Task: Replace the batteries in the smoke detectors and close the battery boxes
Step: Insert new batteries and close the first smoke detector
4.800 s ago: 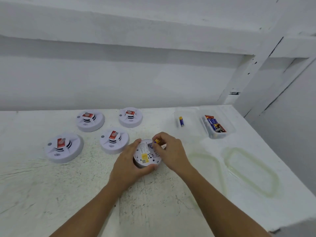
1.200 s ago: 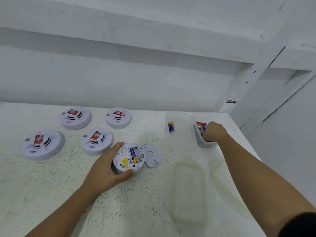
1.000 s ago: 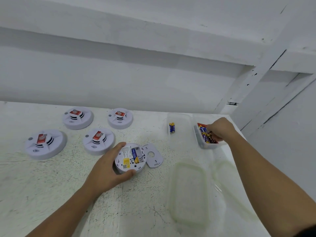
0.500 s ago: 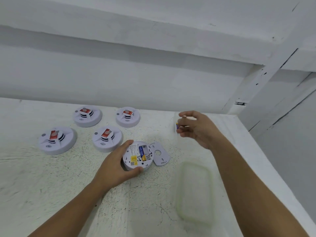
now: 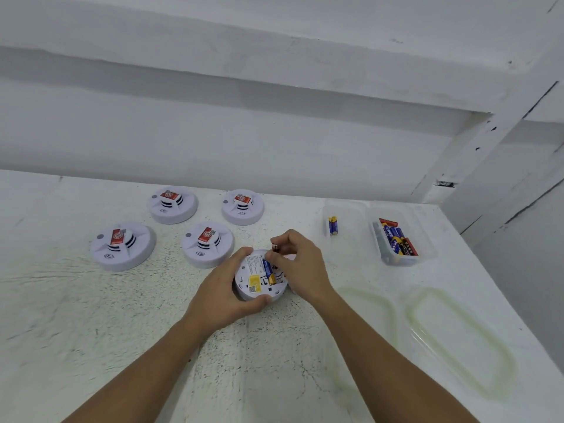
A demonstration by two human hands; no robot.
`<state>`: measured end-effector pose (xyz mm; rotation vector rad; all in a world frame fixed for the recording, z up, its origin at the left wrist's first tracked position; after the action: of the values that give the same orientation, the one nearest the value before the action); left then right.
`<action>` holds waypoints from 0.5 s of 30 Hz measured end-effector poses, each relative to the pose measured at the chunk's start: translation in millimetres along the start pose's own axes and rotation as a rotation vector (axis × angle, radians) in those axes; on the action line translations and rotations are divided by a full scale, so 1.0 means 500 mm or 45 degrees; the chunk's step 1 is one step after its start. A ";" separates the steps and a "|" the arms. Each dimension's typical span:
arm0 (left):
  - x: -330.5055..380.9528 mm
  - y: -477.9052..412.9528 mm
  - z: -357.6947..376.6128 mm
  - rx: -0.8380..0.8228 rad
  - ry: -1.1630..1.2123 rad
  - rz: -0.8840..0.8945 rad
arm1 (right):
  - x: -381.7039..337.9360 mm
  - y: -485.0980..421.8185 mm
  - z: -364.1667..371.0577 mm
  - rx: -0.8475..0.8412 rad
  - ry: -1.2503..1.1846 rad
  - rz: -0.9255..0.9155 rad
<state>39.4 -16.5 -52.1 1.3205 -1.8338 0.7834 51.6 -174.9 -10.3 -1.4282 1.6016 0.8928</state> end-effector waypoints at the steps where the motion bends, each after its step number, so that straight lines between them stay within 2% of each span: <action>1: 0.002 0.000 -0.001 0.002 -0.003 0.003 | 0.002 0.003 0.005 0.005 0.015 -0.017; 8: 0.011 0.000 0.000 0.020 -0.069 0.048 | 0.014 0.004 0.012 0.026 0.077 -0.063; 15: 0.011 0.001 0.011 0.036 -0.222 0.094 | 0.049 0.009 0.019 -0.052 0.096 0.028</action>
<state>36.8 -23.5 -50.6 1.3831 -2.0246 0.7554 47.0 -176.6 -36.7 -1.4910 1.6663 0.8988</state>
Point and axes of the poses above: each hand's wrist, its own y-axis away from the middle knuckle, its own z-axis out of the palm, x = y × z, the point moved 9 cm from there along -y, towards the middle knuckle
